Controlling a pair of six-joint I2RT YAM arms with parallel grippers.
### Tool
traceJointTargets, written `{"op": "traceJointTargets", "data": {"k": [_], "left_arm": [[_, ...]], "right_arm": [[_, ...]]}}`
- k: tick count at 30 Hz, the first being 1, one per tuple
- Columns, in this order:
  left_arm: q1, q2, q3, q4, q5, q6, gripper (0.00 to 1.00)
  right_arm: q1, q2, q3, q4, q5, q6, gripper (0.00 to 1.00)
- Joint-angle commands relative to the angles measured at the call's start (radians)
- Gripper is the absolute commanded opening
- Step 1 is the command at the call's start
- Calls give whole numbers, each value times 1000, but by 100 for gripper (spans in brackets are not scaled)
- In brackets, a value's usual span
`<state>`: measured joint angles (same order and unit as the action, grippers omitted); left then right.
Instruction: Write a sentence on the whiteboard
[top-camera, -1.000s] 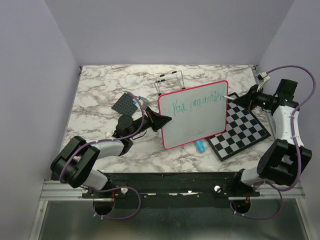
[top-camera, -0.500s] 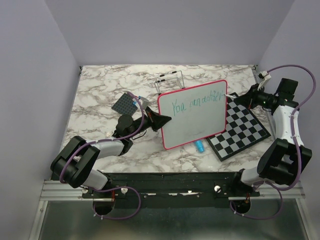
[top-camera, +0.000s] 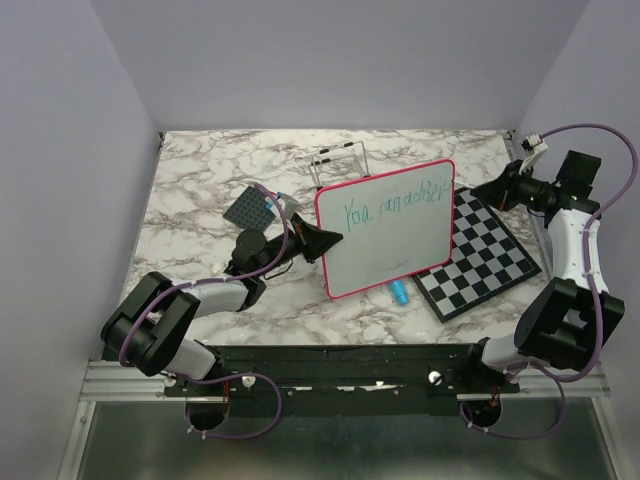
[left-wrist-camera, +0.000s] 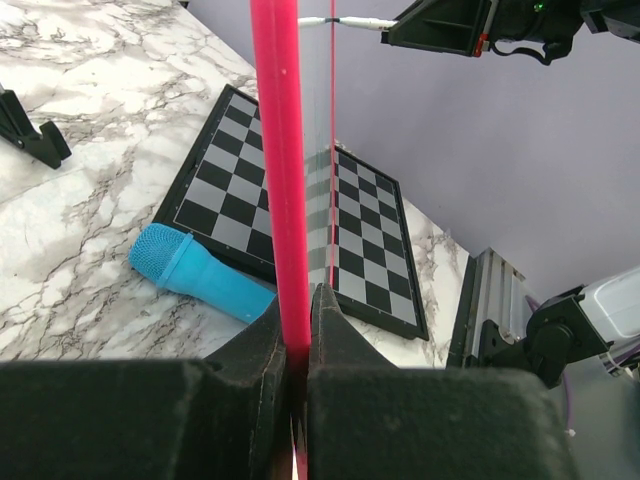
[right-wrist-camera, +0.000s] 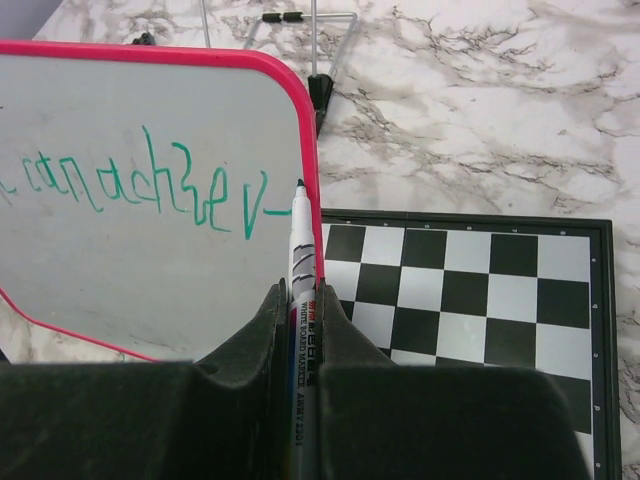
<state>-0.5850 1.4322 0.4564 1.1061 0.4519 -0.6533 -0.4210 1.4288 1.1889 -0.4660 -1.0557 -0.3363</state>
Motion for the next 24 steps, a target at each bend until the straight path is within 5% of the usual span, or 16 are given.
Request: {"op": "traceJointTargets", "data": {"k": [1,24], "left_arm": [[-6,13,-1,-100,14,130,0],[-6,19,5,-100,11,129,0]], "right_arm": [[-4,22,28,20,-27,6,0],[4,27,-3,-188,-46,-198,1]]}}
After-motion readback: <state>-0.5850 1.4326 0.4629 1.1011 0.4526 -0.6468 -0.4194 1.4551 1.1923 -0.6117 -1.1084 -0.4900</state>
